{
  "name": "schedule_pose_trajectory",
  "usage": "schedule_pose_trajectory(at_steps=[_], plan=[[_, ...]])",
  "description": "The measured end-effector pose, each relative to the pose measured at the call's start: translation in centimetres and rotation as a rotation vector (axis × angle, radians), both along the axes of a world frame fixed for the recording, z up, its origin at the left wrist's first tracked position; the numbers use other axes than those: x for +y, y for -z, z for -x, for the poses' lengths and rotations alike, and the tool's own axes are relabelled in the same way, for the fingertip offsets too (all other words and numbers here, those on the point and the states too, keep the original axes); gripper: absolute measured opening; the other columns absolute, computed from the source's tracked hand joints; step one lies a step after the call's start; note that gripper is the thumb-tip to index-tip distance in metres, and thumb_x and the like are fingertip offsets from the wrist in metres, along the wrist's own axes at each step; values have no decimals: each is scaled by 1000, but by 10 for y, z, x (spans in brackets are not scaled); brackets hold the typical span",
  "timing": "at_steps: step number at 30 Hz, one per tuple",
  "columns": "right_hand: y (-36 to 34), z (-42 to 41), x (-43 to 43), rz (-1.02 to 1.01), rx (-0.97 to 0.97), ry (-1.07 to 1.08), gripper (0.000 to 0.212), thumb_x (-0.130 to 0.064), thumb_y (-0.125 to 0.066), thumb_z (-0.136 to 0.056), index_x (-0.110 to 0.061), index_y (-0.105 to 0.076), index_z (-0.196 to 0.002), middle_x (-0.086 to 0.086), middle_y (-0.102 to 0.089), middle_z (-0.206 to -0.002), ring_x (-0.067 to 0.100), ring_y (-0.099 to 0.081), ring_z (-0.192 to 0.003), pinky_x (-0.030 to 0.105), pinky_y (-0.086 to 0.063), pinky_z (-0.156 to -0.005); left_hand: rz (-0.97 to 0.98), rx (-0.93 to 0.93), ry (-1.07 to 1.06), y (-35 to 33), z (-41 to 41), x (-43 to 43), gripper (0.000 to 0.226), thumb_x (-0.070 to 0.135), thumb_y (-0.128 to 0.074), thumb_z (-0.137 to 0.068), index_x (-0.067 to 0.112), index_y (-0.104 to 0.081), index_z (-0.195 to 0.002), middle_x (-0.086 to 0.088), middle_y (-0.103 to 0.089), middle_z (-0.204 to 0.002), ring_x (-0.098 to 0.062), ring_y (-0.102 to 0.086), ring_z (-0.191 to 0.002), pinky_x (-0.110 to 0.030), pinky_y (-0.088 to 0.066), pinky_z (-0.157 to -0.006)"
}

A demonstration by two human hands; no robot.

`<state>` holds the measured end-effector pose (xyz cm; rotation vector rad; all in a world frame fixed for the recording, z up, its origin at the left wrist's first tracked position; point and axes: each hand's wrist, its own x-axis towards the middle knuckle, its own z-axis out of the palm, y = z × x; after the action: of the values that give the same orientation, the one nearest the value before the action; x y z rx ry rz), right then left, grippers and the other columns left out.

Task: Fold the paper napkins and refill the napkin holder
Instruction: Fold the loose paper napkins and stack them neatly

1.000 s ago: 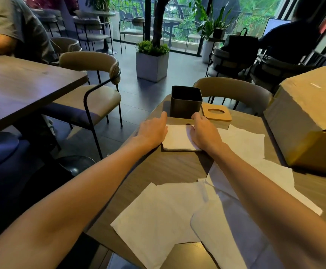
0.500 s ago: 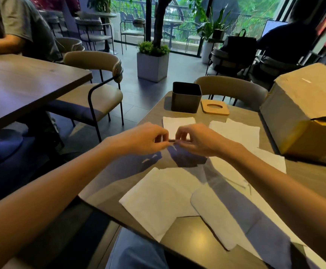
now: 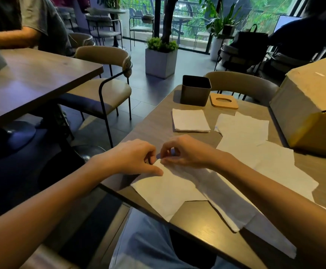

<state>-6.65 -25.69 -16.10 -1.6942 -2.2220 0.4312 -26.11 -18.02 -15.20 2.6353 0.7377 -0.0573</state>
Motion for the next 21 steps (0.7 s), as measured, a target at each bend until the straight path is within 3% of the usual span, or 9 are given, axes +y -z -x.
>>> schedule_pose_trajectory(at_steps=[6, 8, 11, 18, 21], plan=[[-8, -6, 2, -47, 105, 45, 9, -26, -64, -97, -22, -66, -104, -15, -60, -92, 0, -59, -80, 10, -48, -69, 89, -90, -23, -6, -1, 3, 25, 49, -65, -89, 27, -57, -98, 6, -61, -83, -8, -59, -75, -23, -51, -69], [-14, -13, 3, -86, 214, 118, 7, -25, -63, -97, -22, -63, -104, -12, -62, -92, 0, -62, -82, 8, -49, -70, 196, -128, -38, -9, -2, 11, 16, 42, -63, -93, 28, -60, -97, 5, -64, -87, -7, -63, -80, -23, -50, -73], [-23, -28, 8, -174, 277, 264, 11, -26, -64, -97, -19, -63, -105, -7, -64, -96, 5, -64, -83, 7, -51, -67, 437, -252, -129, -13, -10, 28, 21, 41, -61, -95, 23, -66, -103, 3, -71, -96, -8, -70, -90, -26, -56, -78], [-42, -78, 28, -306, 429, 527, 15, -21, -63, -98, -17, -54, -110, -4, -62, -96, 10, -63, -85, 18, -51, -61, 544, -615, -331, -19, -64, 64, 25, 32, -60, -97, 15, -64, -114, 0, -71, -100, -12, -69, -93, -19, -56, -69], [-44, -100, 44, -339, 426, 643, 13, -18, -62, -98, -14, -54, -108, 4, -63, -97, 17, -66, -84, 16, -54, -53, 518, -666, -403, -15, -93, 76, 27, 29, -60, -98, 6, -68, -109, -14, -70, -96, -20, -66, -86, -28, -56, -77]])
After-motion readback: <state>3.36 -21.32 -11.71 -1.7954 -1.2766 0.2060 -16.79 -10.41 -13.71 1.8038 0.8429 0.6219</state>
